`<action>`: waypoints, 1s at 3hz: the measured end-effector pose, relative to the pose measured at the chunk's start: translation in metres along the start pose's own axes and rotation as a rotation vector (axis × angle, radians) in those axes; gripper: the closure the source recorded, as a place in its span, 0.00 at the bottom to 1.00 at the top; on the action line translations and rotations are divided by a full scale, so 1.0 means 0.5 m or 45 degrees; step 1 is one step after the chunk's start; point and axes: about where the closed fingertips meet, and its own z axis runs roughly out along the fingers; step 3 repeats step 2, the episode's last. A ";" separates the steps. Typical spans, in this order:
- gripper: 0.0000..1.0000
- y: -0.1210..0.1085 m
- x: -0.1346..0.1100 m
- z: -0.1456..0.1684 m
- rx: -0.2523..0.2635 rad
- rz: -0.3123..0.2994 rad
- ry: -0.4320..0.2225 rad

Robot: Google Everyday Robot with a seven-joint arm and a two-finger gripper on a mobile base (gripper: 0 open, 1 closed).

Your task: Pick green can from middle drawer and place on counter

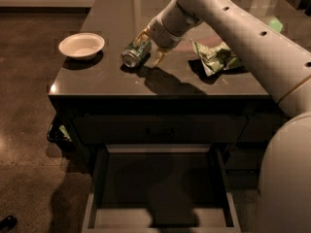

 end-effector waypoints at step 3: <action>0.00 0.000 0.000 0.000 0.000 0.000 0.000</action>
Offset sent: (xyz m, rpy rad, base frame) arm 0.0000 0.0000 0.0000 0.0000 0.0000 0.0000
